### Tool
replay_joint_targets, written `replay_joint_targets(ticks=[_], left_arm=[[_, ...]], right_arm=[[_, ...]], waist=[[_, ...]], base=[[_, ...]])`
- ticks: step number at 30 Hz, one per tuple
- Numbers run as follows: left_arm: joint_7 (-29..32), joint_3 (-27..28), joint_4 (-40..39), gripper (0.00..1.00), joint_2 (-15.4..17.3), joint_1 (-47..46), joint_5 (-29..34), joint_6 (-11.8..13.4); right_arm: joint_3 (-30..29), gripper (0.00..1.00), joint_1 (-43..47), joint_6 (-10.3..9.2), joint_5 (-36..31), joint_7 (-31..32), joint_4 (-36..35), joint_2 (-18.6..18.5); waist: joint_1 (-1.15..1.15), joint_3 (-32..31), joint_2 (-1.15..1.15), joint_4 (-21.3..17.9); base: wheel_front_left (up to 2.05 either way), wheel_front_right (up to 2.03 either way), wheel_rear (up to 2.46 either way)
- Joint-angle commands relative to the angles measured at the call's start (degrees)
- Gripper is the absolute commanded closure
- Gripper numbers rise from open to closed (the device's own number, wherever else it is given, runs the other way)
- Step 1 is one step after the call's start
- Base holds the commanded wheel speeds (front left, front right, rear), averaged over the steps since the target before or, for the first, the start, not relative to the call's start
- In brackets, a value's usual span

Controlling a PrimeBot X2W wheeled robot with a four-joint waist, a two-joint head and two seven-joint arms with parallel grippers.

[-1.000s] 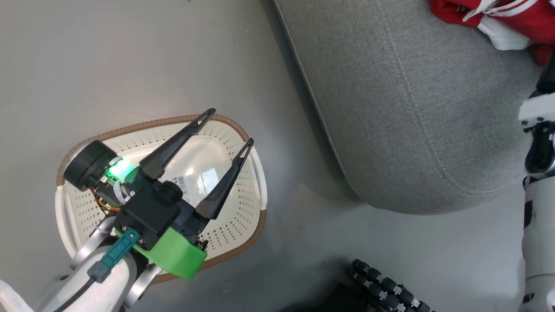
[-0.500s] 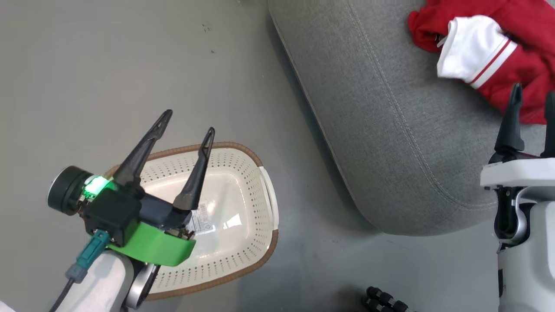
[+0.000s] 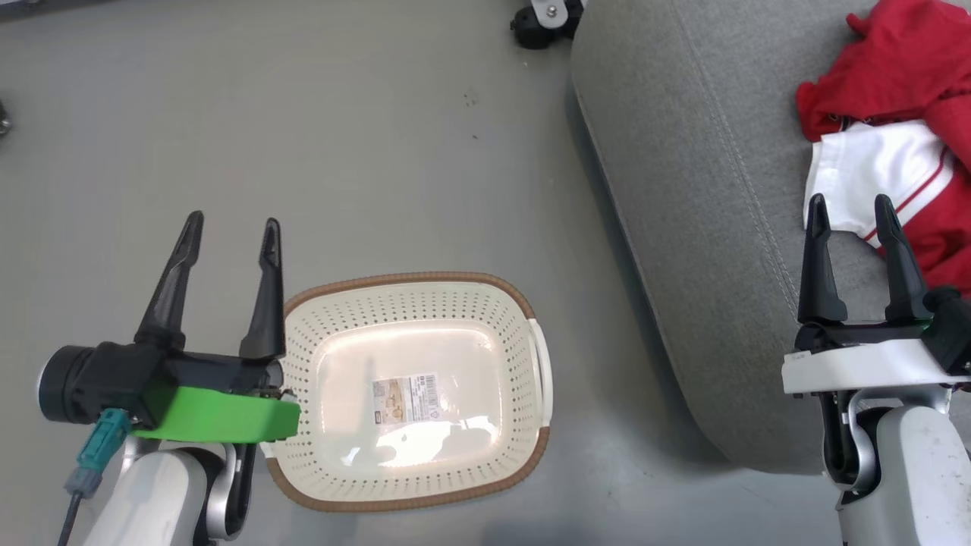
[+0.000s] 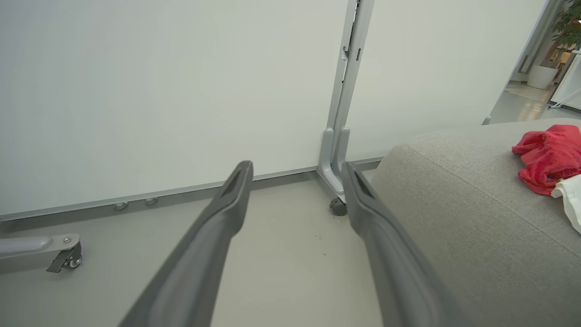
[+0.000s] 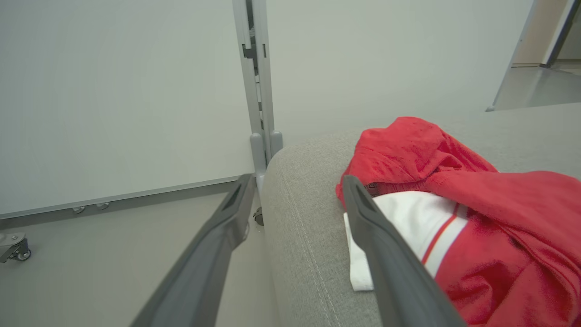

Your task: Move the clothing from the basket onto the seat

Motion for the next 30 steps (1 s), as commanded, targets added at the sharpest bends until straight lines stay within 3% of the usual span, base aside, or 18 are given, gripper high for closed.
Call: replay_joint_targets(ticks=[1,6,13,30], left_arm=[[-0.24,1.42,0.01,0.0,-0.83,1.16,0.08,0.45],[-0.23,6.55,0.39,0.0,-3.35,4.54,1.42,0.67],[-0.24,11.65,1.56,0.0,-6.38,9.31,3.61,-1.21],[-0.24,14.86,6.31,0.0,-10.54,16.92,9.04,-7.36]], right_arm=[[0.35,0.0,1.22,-0.02,-0.24,-0.16,-0.77,-0.25],[1.97,0.0,3.37,-0.01,-1.67,1.06,-2.8,-0.22],[3.47,0.0,6.8,-0.01,-3.73,3.92,-5.71,-0.23],[6.64,0.0,16.09,-0.01,-4.08,8.13,-9.34,-0.21]], waist=[[0.0,-4.42,0.0,4.78],[0.0,-7.22,0.0,8.45],[0.0,-10.5,0.0,11.39],[0.0,-17.03,0.0,10.83]], base=[[0.0,0.0,0.0],[0.0,0.0,0.0],[0.0,0.0,0.0],[0.0,0.0,0.0]])
